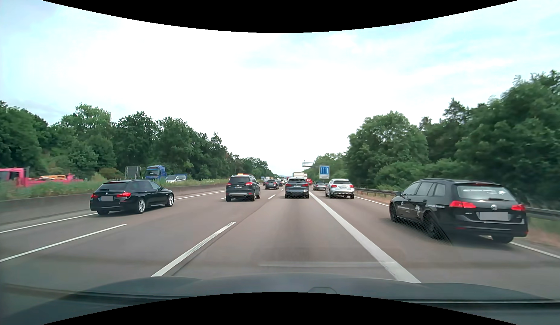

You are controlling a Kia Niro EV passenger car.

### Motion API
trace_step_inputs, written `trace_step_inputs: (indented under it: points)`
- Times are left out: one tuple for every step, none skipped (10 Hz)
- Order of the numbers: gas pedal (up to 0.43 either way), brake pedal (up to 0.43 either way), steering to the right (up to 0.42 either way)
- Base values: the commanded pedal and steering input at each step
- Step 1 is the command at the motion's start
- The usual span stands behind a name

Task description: Follow the waypoints while adhering to traffic rules and regulations

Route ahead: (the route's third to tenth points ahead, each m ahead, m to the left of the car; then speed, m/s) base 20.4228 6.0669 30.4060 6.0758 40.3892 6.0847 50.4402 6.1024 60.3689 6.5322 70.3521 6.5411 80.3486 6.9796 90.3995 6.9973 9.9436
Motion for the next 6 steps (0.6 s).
trace_step_inputs:
  points:
    - [0.000, 0.061, -0.004]
    - [0.000, 0.067, -0.003]
    - [0.000, 0.073, -0.003]
    - [0.000, 0.073, -0.003]
    - [0.000, 0.079, -0.002]
    - [0.000, 0.079, -0.002]
